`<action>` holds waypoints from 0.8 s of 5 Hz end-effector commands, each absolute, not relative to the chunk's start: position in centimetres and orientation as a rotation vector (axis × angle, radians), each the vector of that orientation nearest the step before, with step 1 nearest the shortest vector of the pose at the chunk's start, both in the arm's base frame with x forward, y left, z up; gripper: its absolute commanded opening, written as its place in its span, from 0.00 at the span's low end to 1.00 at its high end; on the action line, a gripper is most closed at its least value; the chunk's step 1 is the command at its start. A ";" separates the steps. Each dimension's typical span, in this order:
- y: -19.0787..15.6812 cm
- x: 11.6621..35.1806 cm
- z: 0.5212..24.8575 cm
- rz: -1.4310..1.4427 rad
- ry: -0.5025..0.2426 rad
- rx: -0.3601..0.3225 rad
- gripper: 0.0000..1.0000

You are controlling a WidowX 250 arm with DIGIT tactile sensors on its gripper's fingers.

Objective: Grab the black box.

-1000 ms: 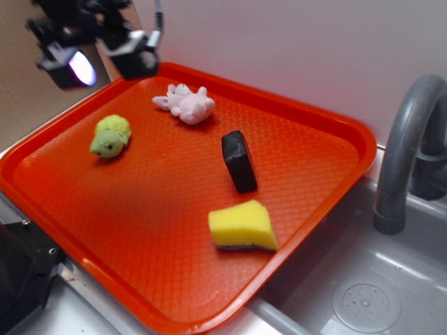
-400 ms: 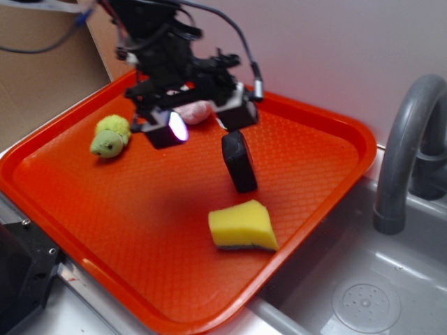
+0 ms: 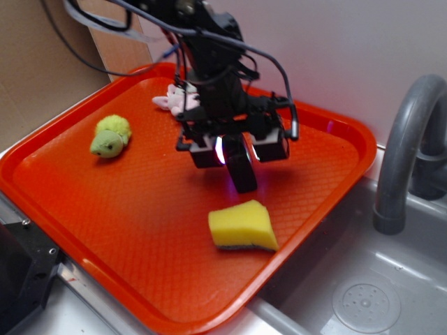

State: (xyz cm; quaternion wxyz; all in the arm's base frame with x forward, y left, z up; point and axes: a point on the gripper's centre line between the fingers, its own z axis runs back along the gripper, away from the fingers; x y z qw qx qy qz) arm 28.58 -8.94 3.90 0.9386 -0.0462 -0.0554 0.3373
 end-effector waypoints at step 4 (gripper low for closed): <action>1.3 24.4 24.5 0.038 -0.255 -0.060 0.00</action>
